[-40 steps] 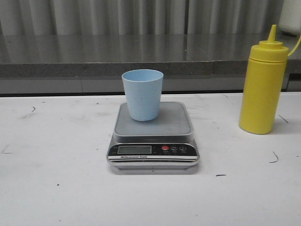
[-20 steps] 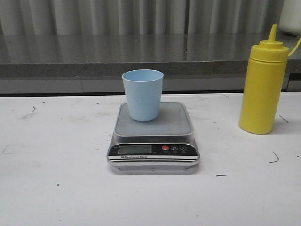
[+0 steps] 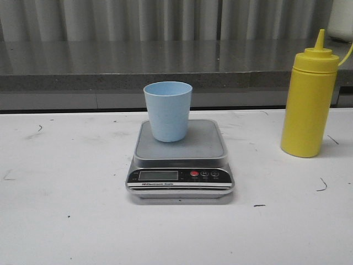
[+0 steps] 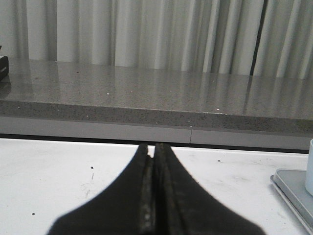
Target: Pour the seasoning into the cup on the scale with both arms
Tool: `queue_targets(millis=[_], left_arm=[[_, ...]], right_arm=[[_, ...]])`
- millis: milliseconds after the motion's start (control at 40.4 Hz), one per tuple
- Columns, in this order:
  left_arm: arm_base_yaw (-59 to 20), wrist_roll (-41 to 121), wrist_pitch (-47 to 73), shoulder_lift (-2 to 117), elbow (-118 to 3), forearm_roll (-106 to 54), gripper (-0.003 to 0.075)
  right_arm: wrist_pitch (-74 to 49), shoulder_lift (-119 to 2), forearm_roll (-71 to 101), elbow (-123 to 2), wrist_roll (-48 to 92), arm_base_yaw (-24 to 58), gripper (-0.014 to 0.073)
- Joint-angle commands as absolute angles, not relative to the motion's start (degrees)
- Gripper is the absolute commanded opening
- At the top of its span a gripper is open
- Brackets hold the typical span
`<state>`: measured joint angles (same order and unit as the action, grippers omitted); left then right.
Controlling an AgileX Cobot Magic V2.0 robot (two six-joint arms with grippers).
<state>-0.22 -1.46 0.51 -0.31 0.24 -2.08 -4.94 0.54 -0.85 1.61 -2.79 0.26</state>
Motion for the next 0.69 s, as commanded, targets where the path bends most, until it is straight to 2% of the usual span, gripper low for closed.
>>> queue_targets(millis=[0, 297, 669], left_arm=[[-0.21, -1.96, -4.42, -1.26, 1.61, -2.54, -0.0020], [-0.21, -1.96, -4.42, -1.26, 1.61, -2.54, -0.0020], [-0.21, -1.96, -4.42, -1.26, 1.61, -2.54, -0.0020]], right_arm=[[-0.54, 1.57, -0.36, 1.22, -1.74, 1.37, -0.0067], [0.47, 1.61, 6.26, 1.22, 5.08, 1.50, -0.0067], [1.14, 1.61, 6.30, 1.22, 4.59, 1.45, -0.0067]])
